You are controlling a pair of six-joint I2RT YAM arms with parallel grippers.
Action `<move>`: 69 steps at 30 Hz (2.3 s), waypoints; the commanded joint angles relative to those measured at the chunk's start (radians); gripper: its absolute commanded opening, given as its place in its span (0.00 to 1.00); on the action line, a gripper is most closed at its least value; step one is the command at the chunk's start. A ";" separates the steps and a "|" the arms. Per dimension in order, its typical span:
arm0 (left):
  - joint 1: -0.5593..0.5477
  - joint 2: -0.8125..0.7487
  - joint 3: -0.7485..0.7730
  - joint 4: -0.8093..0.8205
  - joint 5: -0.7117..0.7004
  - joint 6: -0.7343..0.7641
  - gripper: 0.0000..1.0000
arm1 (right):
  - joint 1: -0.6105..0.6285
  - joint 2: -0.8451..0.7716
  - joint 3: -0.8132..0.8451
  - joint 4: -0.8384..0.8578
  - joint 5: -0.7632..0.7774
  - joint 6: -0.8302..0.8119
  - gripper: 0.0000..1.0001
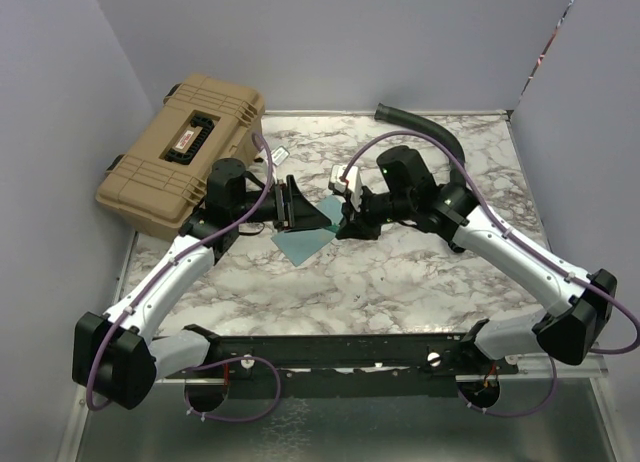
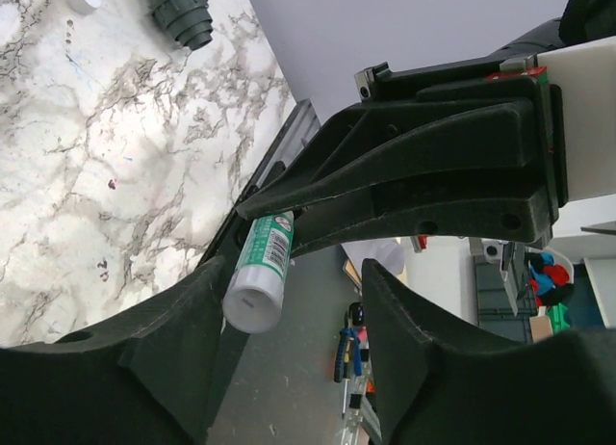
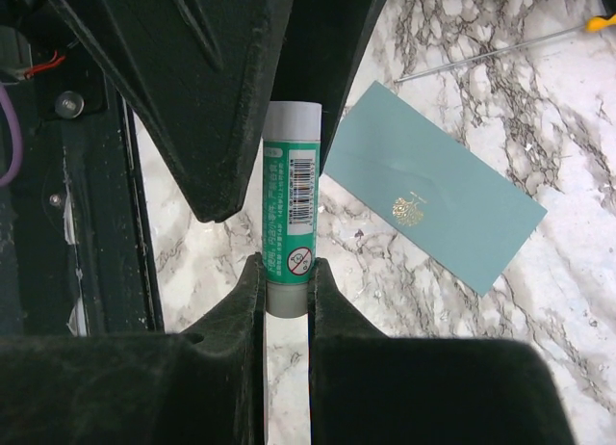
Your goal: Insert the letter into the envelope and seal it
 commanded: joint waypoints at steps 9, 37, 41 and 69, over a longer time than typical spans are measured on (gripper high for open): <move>-0.017 0.038 -0.015 -0.082 -0.006 0.059 0.46 | 0.001 0.043 0.073 -0.045 -0.097 -0.054 0.01; -0.008 0.023 -0.049 -0.101 -0.455 0.139 0.00 | -0.016 -0.118 -0.158 0.179 0.526 0.579 0.75; -0.006 0.012 -0.080 -0.103 -0.491 0.162 0.00 | -0.095 -0.129 -0.239 0.116 0.828 0.783 0.75; -0.008 -0.029 -0.096 -0.103 -0.396 0.119 0.00 | -0.448 0.317 -0.322 0.244 0.819 0.890 0.50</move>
